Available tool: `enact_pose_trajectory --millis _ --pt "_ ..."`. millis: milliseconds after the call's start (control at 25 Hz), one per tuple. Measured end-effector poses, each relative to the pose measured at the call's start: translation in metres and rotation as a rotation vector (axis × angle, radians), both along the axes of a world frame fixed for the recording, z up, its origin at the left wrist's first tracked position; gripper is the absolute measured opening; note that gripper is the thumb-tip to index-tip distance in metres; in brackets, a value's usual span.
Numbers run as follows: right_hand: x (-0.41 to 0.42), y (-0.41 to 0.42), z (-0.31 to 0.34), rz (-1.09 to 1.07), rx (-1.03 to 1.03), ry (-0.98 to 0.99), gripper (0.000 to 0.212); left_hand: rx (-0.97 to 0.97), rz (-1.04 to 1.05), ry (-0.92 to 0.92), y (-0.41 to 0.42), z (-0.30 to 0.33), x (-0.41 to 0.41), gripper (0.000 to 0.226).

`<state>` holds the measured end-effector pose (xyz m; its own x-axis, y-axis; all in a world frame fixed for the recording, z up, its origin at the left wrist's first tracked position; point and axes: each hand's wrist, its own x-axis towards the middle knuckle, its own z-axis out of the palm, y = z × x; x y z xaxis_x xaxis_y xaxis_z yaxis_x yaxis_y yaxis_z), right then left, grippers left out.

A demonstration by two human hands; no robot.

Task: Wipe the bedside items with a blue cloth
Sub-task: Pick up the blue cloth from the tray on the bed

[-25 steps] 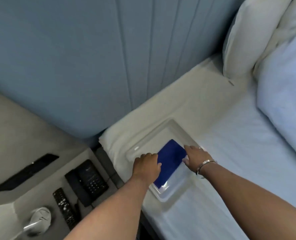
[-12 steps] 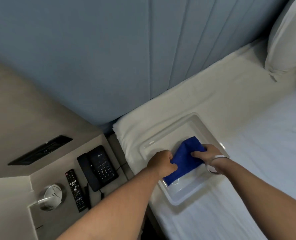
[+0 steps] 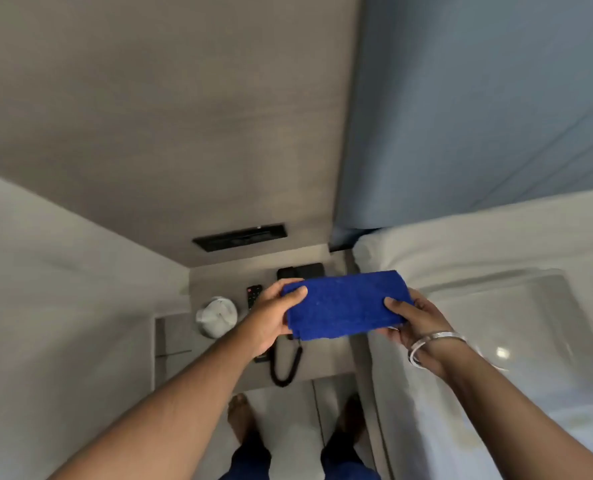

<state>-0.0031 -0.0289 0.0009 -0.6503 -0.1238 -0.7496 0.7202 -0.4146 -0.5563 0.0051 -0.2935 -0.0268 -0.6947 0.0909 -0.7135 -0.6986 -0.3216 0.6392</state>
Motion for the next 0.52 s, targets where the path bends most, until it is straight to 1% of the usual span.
enact_pose_trajectory --millis 80,160,200,280,360,400,480,520 --pt "-0.006 -0.072 -0.022 -0.063 -0.110 -0.054 0.042 0.010 0.034 -0.055 -0.056 -0.029 0.027 0.032" --pt "-0.005 -0.139 -0.051 -0.070 -0.149 -0.161 0.049 0.044 0.111 -0.092 -0.099 -0.059 0.052 0.045" --pt "-0.003 -0.167 -0.063 -0.068 -0.130 -0.223 0.050 0.040 0.148 -0.109 -0.115 -0.073 0.061 0.045" --pt "0.002 -0.222 -0.093 -0.095 -0.081 -0.323 0.043 -0.027 0.234 -0.146 -0.151 -0.108 0.076 0.039" --pt "0.009 -0.261 -0.118 -0.165 -0.076 -0.358 0.030 -0.208 0.284 -0.208 -0.186 -0.144 0.085 0.033" --pt "0.012 -0.274 -0.129 -0.188 -0.068 -0.359 0.025 -0.364 0.265 -0.218 -0.205 -0.161 0.086 0.035" --pt "0.017 -0.288 -0.146 -0.176 -0.017 -0.342 0.023 -0.721 0.137 -0.227 -0.238 -0.195 0.086 0.045" --pt "0.019 -0.290 -0.149 -0.145 0.020 -0.339 0.023 -0.836 0.045 -0.251 -0.247 -0.209 0.085 0.050"
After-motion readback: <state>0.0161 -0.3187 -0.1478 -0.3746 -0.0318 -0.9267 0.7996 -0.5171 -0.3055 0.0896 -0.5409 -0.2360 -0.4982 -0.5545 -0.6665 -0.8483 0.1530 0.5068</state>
